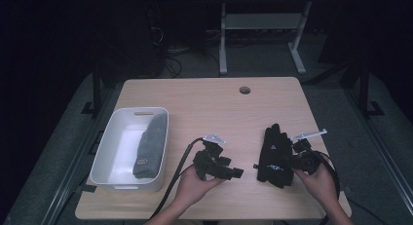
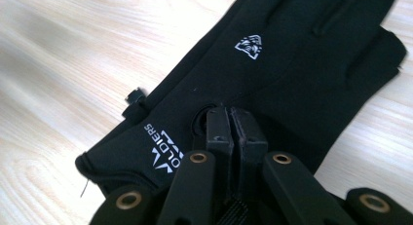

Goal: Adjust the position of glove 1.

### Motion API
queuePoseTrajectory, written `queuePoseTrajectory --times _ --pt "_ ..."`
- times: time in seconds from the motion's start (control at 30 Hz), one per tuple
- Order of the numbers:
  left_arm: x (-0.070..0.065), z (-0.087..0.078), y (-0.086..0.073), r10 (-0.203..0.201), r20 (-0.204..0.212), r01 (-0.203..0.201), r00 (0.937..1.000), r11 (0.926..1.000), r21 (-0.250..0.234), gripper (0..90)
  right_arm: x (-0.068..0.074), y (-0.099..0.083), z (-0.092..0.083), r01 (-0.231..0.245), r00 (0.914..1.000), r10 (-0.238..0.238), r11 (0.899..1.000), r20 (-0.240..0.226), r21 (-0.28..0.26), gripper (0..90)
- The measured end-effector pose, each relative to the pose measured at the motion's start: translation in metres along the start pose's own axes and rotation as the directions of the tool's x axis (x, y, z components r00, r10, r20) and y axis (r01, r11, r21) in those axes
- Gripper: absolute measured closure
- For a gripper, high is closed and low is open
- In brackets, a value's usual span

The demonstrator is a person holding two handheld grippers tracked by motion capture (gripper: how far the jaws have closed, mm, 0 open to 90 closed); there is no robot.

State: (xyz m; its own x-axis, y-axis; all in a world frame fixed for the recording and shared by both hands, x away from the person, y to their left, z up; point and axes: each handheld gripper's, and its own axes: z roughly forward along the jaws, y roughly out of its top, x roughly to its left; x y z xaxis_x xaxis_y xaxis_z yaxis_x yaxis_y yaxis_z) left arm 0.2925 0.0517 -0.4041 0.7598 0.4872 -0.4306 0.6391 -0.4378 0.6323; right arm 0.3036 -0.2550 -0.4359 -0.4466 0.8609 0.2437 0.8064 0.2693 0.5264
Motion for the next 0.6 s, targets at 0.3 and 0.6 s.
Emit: queuePoseTrajectory --times 0.3,0.6 --pt "0.004 0.014 0.005 -0.015 -0.018 0.015 0.9997 0.9996 0.026 32.4 0.015 0.005 0.009 0.027 0.9988 -0.026 1.0 -0.04 0.001 81.8" --pt "0.005 0.038 0.014 -0.038 0.0 0.038 0.9993 0.9978 0.054 34.9 0.001 0.01 0.001 -0.018 0.9996 0.017 0.997 -0.021 -0.072 57.6"
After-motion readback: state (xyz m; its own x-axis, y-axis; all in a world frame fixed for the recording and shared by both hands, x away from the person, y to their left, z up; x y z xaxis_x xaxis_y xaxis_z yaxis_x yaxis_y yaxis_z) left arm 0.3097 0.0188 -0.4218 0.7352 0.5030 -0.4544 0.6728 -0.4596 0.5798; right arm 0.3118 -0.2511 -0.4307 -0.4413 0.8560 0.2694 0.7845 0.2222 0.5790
